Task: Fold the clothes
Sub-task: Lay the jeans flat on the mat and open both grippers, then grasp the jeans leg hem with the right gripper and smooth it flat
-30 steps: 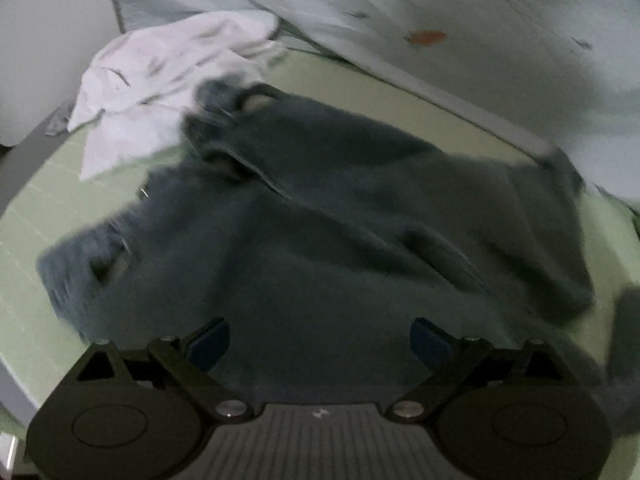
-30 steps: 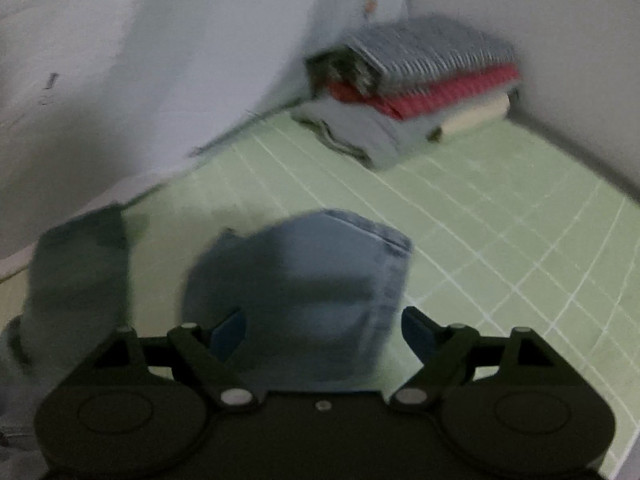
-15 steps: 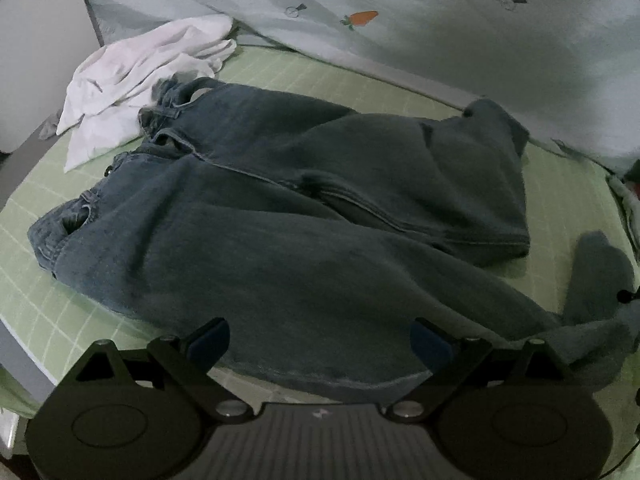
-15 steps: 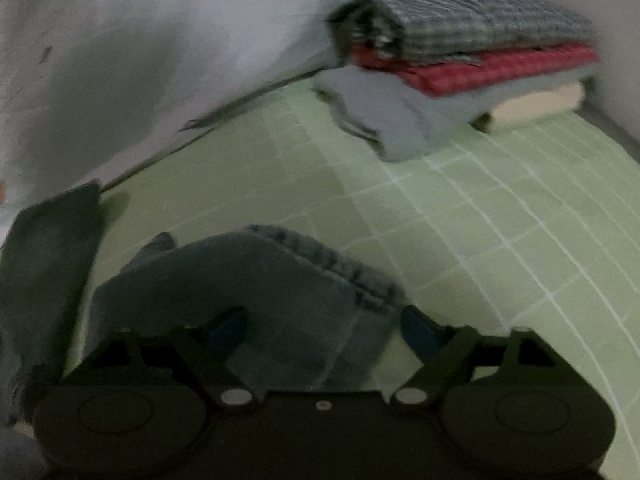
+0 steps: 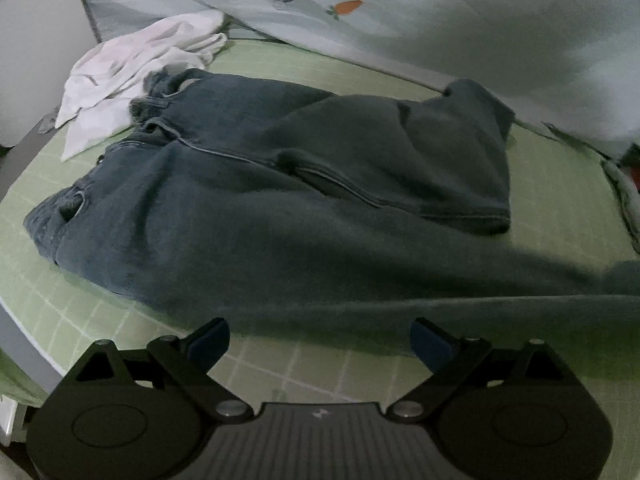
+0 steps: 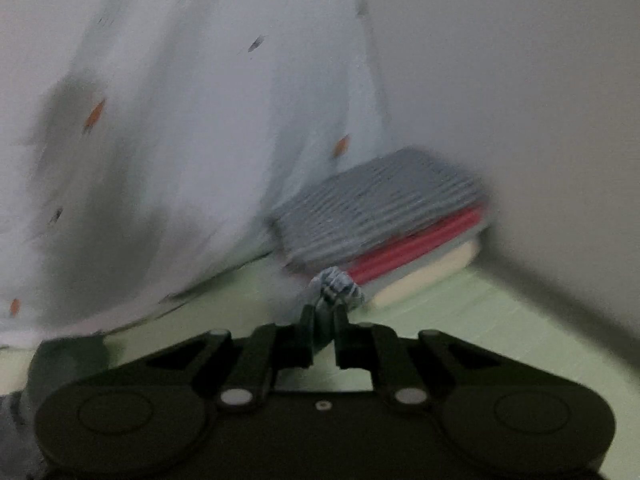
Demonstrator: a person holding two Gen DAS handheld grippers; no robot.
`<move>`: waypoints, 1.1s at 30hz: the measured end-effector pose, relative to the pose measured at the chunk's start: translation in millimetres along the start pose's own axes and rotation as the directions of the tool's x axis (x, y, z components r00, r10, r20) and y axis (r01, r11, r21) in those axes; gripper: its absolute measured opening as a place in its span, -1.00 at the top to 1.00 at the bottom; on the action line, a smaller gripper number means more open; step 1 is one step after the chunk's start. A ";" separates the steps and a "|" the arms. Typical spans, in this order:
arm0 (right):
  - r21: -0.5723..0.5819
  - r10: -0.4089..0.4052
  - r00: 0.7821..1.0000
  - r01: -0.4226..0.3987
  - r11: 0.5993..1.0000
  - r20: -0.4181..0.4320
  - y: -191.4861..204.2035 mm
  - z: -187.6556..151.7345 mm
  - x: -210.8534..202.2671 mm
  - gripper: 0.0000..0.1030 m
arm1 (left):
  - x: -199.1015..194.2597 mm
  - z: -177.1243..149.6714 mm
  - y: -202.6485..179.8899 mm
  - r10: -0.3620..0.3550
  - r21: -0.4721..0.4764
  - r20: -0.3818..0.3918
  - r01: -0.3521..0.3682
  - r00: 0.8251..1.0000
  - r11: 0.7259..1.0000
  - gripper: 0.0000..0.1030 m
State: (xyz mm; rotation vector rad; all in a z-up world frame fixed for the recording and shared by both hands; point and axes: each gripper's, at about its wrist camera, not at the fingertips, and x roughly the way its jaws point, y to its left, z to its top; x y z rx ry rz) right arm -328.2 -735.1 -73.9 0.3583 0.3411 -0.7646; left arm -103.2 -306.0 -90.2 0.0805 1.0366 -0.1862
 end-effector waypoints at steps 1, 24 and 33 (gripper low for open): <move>-0.003 -0.028 1.000 0.028 1.000 -0.006 -8.7 -3.3 -4.9 0.82 | -0.4 -1.6 -1.4 -0.004 0.009 -0.001 0.004 1.000 1.000 -0.88; 0.008 -0.266 0.907 0.284 0.959 -0.327 -66.0 -92.0 -30.2 0.09 | -5.6 -29.0 6.6 -0.017 0.073 -0.041 0.019 0.999 0.997 -0.88; 0.054 -0.158 0.928 0.187 0.981 -0.336 -61.9 -72.7 17.2 -0.42 | 6.8 -20.8 31.6 -0.018 -0.043 -0.074 0.014 0.997 0.999 -0.88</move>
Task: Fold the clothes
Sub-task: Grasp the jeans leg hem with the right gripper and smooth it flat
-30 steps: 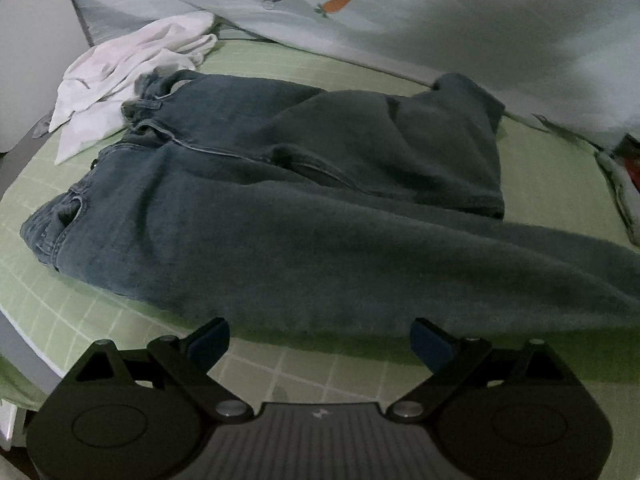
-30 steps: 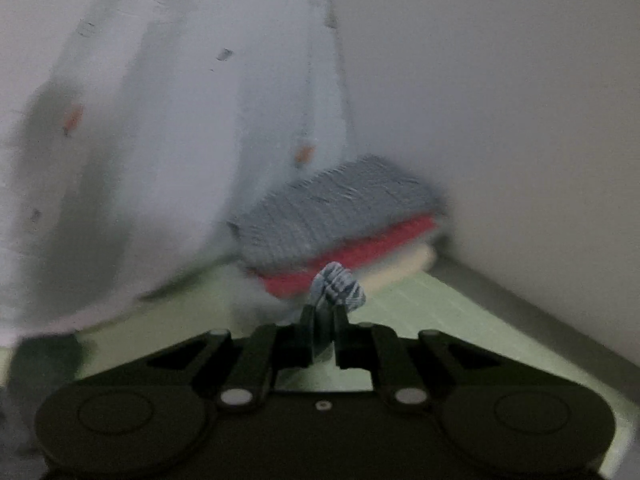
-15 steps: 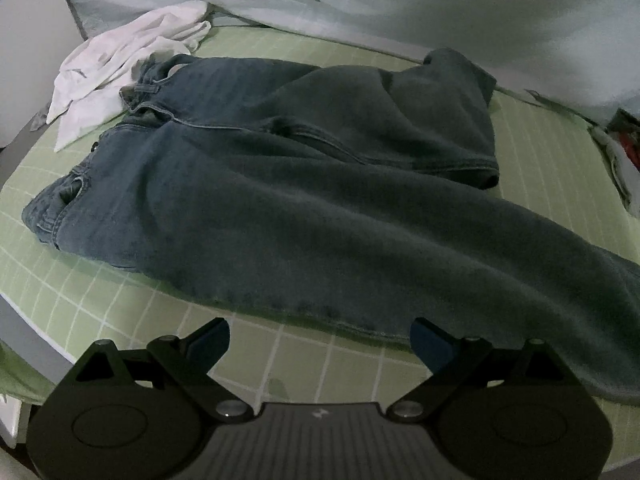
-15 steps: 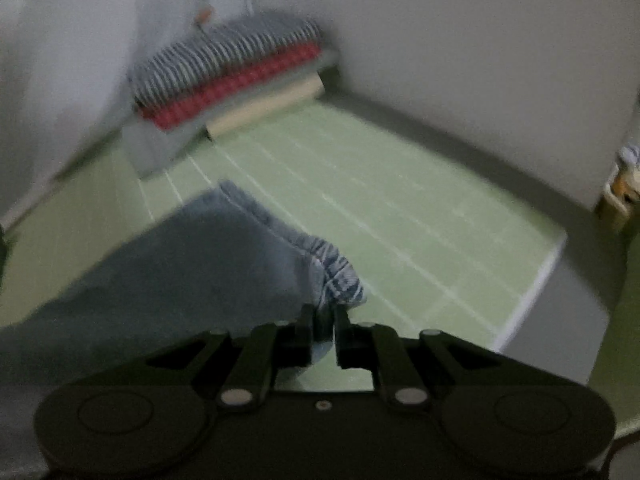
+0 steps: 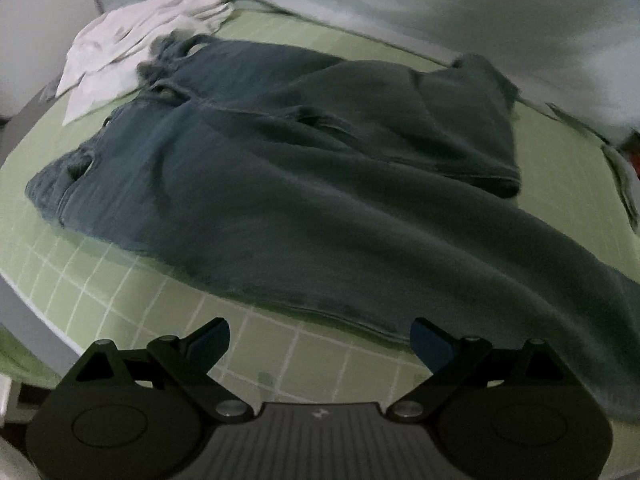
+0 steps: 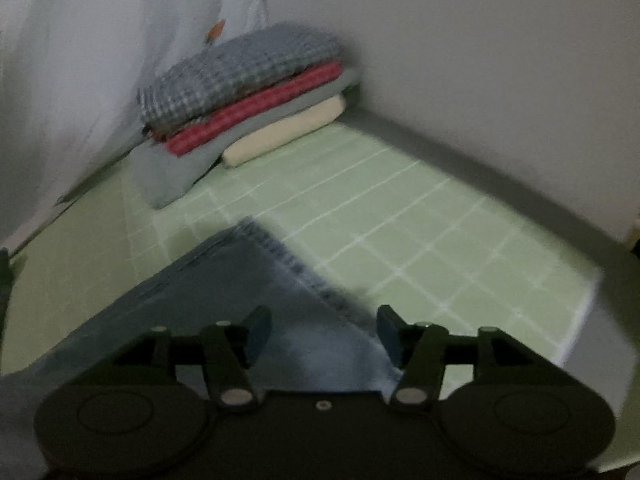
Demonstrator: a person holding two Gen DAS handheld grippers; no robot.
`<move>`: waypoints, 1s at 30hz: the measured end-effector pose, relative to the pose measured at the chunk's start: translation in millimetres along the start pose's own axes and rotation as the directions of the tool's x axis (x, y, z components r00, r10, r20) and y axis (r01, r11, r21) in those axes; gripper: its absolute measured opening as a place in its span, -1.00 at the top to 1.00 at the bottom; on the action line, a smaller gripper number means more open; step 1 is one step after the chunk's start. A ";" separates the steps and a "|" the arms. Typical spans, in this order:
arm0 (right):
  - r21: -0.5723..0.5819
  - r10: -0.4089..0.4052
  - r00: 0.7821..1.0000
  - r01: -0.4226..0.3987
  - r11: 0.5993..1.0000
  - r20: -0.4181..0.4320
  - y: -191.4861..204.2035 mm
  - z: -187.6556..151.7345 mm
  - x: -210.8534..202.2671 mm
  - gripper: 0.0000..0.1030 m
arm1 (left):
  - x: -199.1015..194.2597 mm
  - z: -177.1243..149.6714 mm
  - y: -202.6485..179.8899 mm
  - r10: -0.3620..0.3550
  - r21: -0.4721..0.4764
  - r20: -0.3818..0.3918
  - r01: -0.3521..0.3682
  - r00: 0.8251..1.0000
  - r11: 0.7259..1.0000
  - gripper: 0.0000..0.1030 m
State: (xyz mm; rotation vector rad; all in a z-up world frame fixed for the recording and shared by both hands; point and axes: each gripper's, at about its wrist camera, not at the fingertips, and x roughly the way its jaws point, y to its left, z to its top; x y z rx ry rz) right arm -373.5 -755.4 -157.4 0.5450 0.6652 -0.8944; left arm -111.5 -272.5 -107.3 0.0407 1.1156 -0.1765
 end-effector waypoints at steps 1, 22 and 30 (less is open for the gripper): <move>0.004 0.026 1.000 -0.026 1.000 -0.012 2.2 3.3 9.3 -0.47 | 2.3 1.1 3.5 0.003 -0.019 -0.006 -0.003 1.000 1.000 -0.88; -0.239 0.005 1.000 -0.003 0.971 0.006 64.4 49.5 96.8 0.74 | 63.4 11.7 30.5 0.085 -0.164 -0.157 -0.111 0.984 0.980 -0.89; -0.244 -0.093 0.995 0.099 0.965 0.038 74.2 60.6 109.4 0.16 | 58.1 10.7 47.8 0.058 -0.173 -0.150 -0.084 0.987 0.981 -0.91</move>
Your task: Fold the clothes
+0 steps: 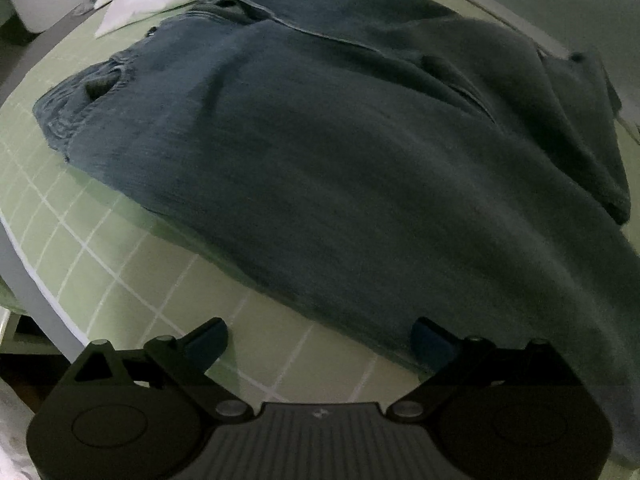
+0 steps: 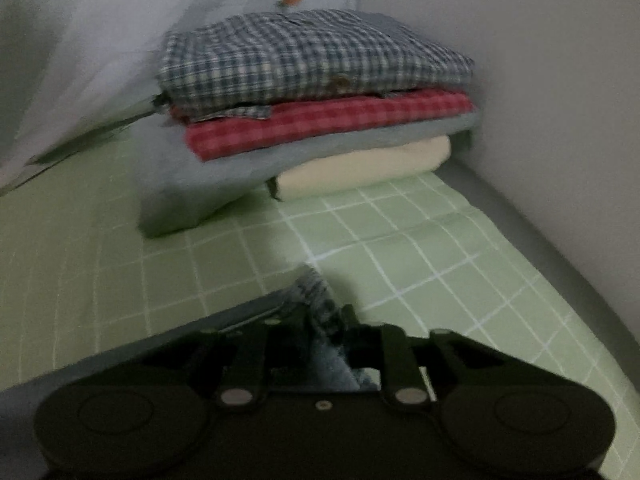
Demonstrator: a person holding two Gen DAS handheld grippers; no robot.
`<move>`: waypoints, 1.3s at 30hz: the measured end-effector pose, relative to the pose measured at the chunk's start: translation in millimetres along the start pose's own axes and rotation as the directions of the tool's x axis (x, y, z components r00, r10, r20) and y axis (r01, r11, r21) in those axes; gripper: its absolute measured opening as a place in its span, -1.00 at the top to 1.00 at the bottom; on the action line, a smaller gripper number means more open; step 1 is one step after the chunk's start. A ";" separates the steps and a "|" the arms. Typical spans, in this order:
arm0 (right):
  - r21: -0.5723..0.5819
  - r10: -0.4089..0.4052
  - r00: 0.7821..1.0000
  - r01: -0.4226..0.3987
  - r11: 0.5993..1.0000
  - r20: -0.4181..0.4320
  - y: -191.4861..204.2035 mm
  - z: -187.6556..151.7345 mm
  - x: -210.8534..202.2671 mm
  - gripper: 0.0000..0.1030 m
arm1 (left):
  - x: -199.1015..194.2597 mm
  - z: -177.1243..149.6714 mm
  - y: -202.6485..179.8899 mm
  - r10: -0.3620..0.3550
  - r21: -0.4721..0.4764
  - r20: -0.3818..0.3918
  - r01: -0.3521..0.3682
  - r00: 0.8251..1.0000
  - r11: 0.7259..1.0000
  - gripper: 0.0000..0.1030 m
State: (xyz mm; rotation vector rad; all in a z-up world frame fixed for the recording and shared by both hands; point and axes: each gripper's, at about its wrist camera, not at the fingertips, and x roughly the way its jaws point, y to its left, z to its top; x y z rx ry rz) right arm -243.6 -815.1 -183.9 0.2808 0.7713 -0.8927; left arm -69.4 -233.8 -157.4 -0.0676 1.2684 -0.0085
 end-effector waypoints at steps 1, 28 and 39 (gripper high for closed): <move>0.005 -0.013 1.000 0.013 1.000 -0.006 -0.8 -1.1 -4.8 0.07 | -1.4 1.7 5.9 -0.002 -0.020 0.008 0.002 1.000 1.000 -0.91; 0.088 -0.080 0.996 0.083 0.993 -0.035 -21.1 -122.4 -147.2 0.78 | -21.5 7.4 67.2 0.040 -0.126 0.166 -0.019 0.985 0.992 0.91; 0.013 -0.162 0.979 0.164 0.986 -0.124 -17.8 -146.5 -170.1 0.56 | -31.0 -17.5 85.0 0.085 -0.128 0.148 -0.066 0.985 0.990 0.64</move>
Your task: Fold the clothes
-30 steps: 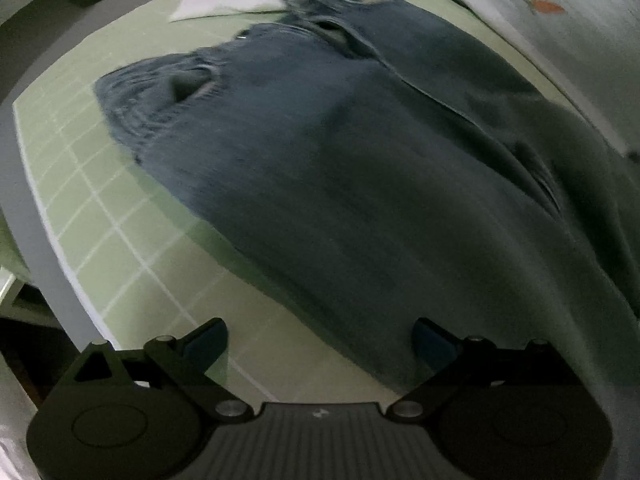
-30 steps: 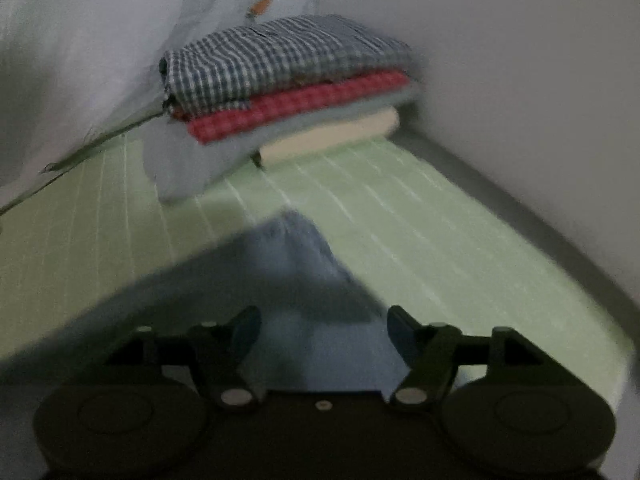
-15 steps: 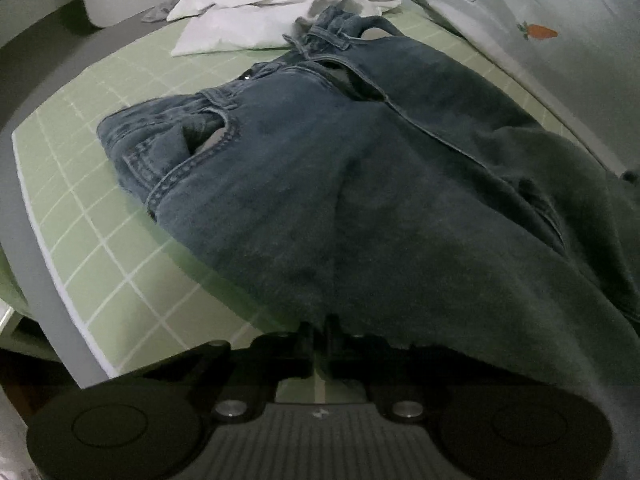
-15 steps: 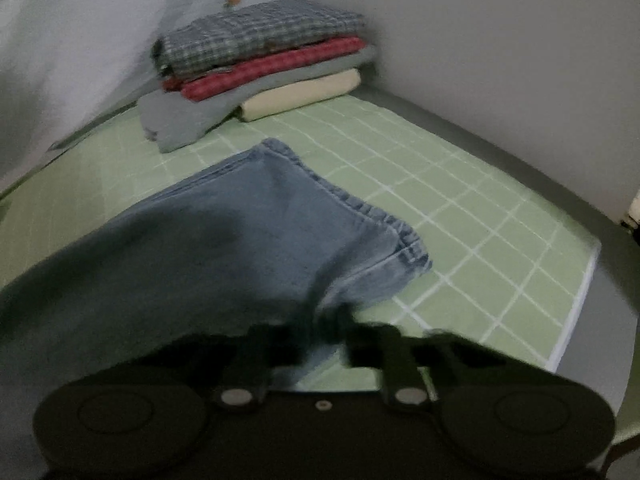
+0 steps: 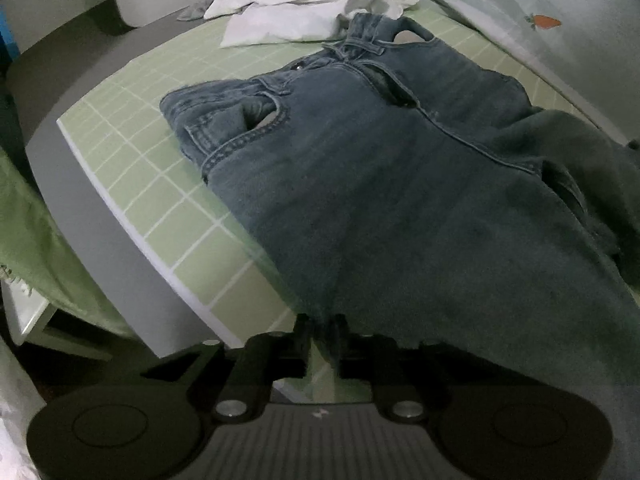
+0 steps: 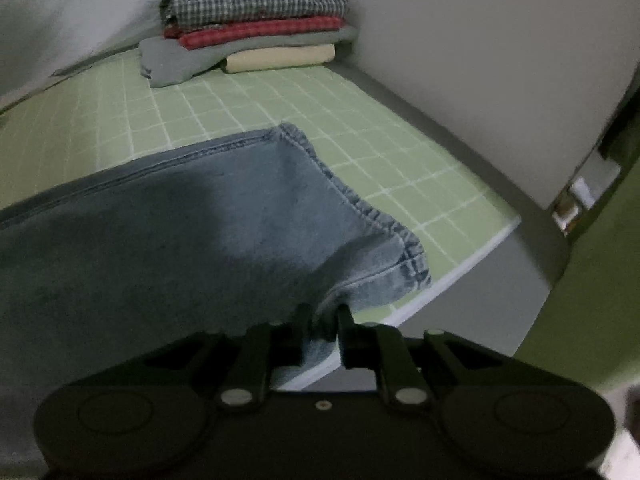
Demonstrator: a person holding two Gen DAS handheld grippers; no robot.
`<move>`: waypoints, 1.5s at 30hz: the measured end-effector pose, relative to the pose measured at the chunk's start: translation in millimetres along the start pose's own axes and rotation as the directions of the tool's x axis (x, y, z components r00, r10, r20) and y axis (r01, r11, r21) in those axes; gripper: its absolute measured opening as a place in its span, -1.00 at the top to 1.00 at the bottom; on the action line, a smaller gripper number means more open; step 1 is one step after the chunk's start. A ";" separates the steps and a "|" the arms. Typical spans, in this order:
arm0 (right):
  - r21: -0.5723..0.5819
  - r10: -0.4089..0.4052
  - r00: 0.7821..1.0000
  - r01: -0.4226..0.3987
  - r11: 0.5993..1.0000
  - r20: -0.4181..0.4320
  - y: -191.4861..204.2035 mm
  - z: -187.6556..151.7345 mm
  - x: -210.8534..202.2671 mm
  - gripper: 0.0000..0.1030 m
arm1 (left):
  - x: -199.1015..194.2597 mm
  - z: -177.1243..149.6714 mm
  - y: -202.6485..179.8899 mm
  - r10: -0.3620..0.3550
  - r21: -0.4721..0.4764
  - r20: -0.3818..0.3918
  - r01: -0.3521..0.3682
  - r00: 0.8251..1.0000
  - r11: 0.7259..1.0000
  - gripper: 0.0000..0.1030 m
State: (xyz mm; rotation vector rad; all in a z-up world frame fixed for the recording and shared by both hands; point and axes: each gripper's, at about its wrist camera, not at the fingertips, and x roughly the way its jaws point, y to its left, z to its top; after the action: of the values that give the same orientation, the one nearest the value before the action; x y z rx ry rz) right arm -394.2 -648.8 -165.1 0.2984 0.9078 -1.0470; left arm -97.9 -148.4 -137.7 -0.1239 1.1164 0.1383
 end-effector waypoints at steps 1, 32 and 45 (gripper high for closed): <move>0.010 -0.009 1.000 0.009 1.000 -0.002 0.4 2.8 0.1 0.55 | -1.1 1.2 0.0 -0.002 0.000 -0.004 0.002 1.000 1.000 0.50; -0.253 0.370 0.919 -0.328 0.910 0.138 336.9 40.4 -112.6 -1.00 | 85.9 225.9 15.3 -0.295 0.233 0.062 0.273 0.954 0.933 -0.66; -0.266 0.230 0.969 -0.200 0.943 0.089 432.3 39.4 -128.9 -1.00 | 168.2 302.0 -32.8 -0.284 0.305 0.142 0.231 0.948 0.924 0.16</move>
State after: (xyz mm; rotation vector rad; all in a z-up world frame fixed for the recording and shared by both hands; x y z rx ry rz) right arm -34.0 -377.2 -125.7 0.1141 0.8700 -0.7278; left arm 247.7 -121.6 -157.3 0.0003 0.9146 -0.2446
